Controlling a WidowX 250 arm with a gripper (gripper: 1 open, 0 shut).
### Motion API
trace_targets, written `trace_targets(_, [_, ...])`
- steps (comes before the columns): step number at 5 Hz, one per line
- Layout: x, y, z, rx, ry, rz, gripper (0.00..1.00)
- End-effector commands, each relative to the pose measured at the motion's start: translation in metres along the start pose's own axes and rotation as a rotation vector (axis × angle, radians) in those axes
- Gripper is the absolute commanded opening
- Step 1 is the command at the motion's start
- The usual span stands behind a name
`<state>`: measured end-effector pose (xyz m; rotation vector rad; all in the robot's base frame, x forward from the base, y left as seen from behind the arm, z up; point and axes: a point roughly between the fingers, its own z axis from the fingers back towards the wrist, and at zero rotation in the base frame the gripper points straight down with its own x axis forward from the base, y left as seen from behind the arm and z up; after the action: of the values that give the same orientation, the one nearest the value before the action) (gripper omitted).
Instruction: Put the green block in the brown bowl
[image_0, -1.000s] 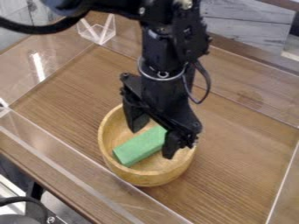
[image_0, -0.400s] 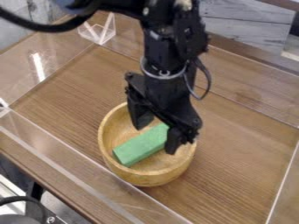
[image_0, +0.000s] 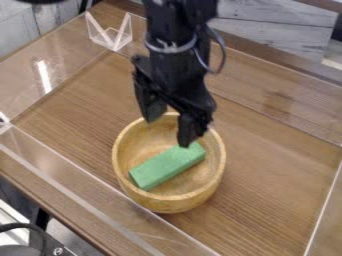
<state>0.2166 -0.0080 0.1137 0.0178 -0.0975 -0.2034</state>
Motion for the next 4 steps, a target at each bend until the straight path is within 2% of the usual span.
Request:
trace_targets(1, [0.008, 0.003, 0.017, 0.007, -0.067, -0.026, 1.0])
trace_targets(2, [0.007, 0.004, 0.023, -0.001, -0.075, -0.041, 1.0])
trace_targets(4, [0.024, 0.002, 0.025, -0.003, -0.094, -0.053, 1.0])
